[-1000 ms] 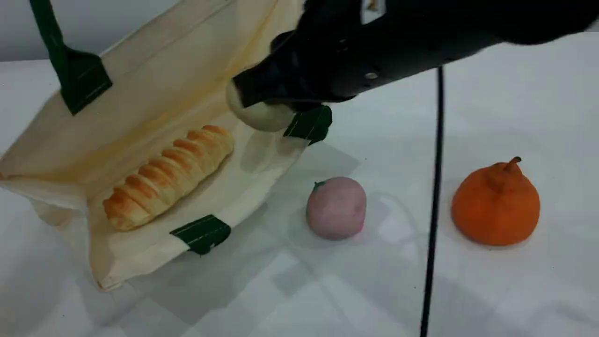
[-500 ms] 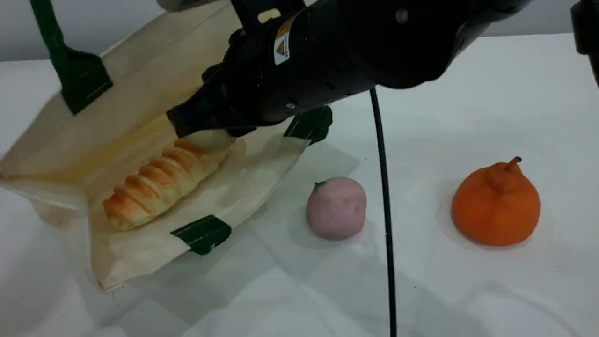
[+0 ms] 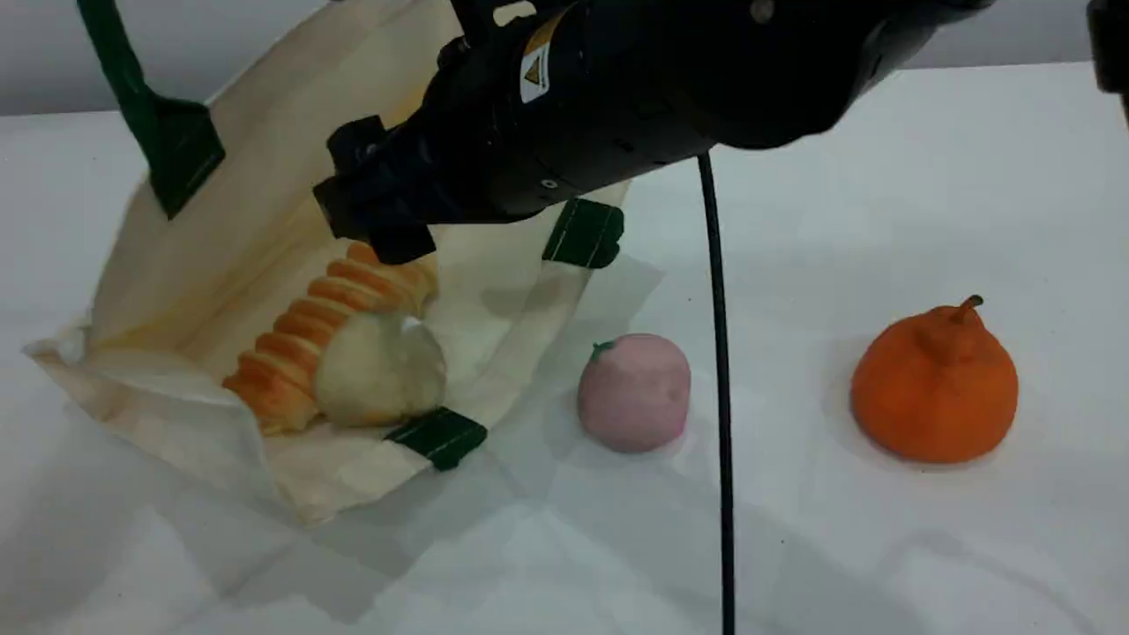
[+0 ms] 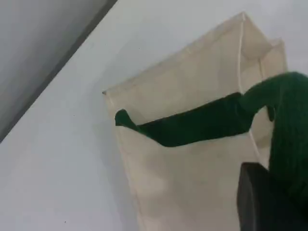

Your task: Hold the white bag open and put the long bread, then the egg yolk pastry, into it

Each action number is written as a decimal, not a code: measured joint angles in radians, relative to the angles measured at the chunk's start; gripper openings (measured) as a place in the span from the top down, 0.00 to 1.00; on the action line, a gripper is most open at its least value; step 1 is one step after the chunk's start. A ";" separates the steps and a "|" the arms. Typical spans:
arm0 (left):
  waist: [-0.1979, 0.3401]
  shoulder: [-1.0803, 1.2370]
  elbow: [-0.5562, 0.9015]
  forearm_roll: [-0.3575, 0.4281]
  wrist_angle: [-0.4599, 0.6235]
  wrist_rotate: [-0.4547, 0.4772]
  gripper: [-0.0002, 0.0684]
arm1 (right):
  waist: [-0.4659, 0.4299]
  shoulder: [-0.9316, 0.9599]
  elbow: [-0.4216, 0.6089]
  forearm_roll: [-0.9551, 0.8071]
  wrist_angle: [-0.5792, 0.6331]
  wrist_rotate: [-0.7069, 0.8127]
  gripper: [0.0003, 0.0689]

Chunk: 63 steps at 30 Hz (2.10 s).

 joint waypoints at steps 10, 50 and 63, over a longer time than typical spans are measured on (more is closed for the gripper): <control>0.000 0.000 0.000 0.002 0.000 0.002 0.89 | -0.140 -0.173 0.001 -0.002 0.171 -0.072 0.15; 0.000 -0.028 -0.001 -0.033 -0.001 -0.054 0.22 | -0.463 -0.412 -0.067 -0.057 0.435 -0.094 0.15; 0.000 -0.289 0.008 0.142 0.002 -0.357 0.22 | -0.463 -0.736 -0.189 -0.156 0.905 -0.090 0.15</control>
